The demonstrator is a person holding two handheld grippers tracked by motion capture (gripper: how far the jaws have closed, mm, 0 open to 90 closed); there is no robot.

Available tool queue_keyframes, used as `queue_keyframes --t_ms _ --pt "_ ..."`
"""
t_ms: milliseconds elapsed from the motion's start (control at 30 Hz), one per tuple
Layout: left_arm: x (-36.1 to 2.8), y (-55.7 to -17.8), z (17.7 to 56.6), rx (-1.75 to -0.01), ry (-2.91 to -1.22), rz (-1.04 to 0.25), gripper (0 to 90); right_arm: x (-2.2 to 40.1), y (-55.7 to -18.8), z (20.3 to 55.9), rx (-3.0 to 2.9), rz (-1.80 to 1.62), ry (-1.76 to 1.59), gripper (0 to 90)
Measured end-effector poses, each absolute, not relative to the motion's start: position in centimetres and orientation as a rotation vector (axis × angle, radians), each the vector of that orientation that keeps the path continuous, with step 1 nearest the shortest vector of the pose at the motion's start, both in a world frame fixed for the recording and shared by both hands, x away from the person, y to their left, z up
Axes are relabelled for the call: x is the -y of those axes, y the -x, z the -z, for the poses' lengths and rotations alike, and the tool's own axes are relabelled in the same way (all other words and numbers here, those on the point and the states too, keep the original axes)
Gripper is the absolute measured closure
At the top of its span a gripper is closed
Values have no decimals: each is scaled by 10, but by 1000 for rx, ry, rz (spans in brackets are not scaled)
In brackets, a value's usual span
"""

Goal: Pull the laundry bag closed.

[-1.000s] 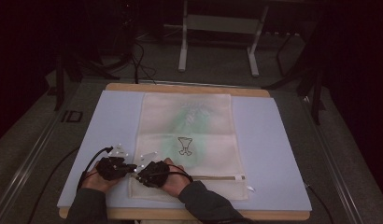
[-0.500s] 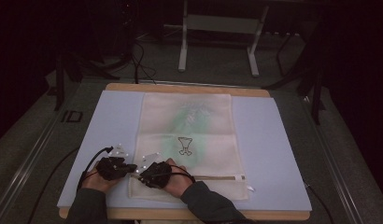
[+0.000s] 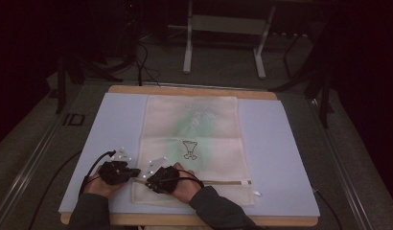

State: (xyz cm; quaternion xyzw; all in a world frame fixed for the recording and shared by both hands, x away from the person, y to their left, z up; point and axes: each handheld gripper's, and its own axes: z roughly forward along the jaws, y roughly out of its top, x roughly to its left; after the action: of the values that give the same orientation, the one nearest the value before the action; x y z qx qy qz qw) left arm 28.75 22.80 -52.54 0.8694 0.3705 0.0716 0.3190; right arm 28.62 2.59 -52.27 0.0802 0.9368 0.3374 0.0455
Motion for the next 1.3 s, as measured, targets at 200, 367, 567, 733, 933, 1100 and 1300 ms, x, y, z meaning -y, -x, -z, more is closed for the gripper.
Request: queue_keyframes --t_ms 200,367,567,733,933,1100,1300 --pt "-228 -287 525 -974 -2286 -189 897 -22 -285 522 -2858 -1025 -240 822" --pt "-228 -288 525 -974 -2286 -188 897 -19 -285 521 -2860 -1021 -240 822" --pt "-228 -288 526 -976 -2284 -187 897 -16 -284 520 -2864 -1009 -235 822" --pt "-228 -288 525 -975 -2284 -187 897 -11 -284 520 -2864 -1007 -234 822" --pt "-228 -288 526 -976 -2282 -186 897 -7 -284 520 -2864 -1001 -243 822" --pt "-228 -288 526 -978 -2279 -184 897 -4 -283 519 -2864 -998 -238 822" --pt "-228 -288 526 -976 -2280 -185 897 1 -283 519 -2863 -995 -245 822"
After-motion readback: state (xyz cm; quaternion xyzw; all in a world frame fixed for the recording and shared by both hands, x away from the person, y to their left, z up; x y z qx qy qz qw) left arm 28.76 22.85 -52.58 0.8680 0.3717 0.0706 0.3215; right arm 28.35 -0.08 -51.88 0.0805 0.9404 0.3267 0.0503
